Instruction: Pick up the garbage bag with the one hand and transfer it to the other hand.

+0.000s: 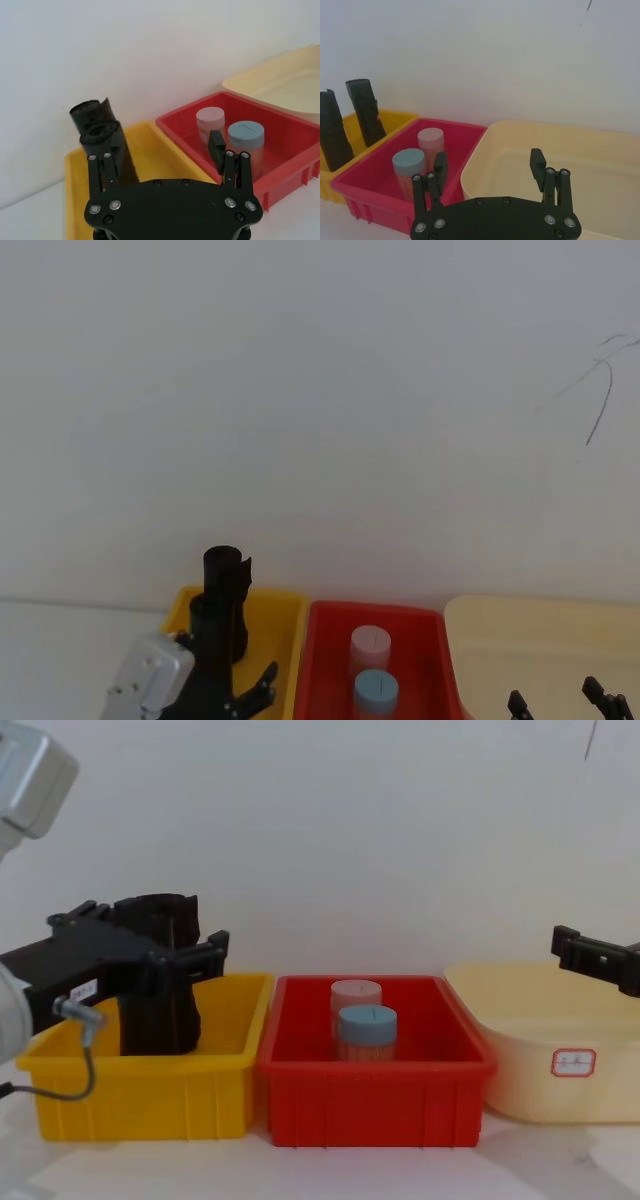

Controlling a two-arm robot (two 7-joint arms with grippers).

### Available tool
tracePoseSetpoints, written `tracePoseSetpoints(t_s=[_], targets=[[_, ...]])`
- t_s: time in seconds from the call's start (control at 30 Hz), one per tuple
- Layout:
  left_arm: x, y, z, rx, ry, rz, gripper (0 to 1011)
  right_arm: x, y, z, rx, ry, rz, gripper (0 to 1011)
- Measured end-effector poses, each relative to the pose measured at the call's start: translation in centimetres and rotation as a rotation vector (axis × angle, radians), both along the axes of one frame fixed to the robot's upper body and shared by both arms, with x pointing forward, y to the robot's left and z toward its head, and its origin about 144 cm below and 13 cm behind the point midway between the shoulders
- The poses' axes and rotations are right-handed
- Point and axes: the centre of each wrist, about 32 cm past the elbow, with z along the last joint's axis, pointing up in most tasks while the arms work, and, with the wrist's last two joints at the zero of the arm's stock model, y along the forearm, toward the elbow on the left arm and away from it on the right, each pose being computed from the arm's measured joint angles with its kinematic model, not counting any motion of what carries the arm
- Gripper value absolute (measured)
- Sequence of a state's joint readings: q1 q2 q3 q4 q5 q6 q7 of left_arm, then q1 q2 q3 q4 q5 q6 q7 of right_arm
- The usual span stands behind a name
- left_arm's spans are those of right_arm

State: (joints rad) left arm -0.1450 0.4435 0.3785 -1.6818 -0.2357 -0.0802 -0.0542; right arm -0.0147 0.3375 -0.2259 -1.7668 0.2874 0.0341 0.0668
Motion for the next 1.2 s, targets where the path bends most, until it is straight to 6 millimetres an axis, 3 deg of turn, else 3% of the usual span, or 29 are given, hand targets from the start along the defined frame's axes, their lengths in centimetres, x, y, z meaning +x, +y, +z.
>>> tracePoseSetpoints(t_s=[0.5,1.2], targets=[[-0.5,2.2,-0.9,-0.062,0.034,0.049,1002,0.0,0.0,0.0,0.0,0.0,0.0,1001],[2.3,3.9,-1.6,-0.146,0.056,0.018,1002,0.0,0.0,0.0,0.0,0.0,0.0,1001]])
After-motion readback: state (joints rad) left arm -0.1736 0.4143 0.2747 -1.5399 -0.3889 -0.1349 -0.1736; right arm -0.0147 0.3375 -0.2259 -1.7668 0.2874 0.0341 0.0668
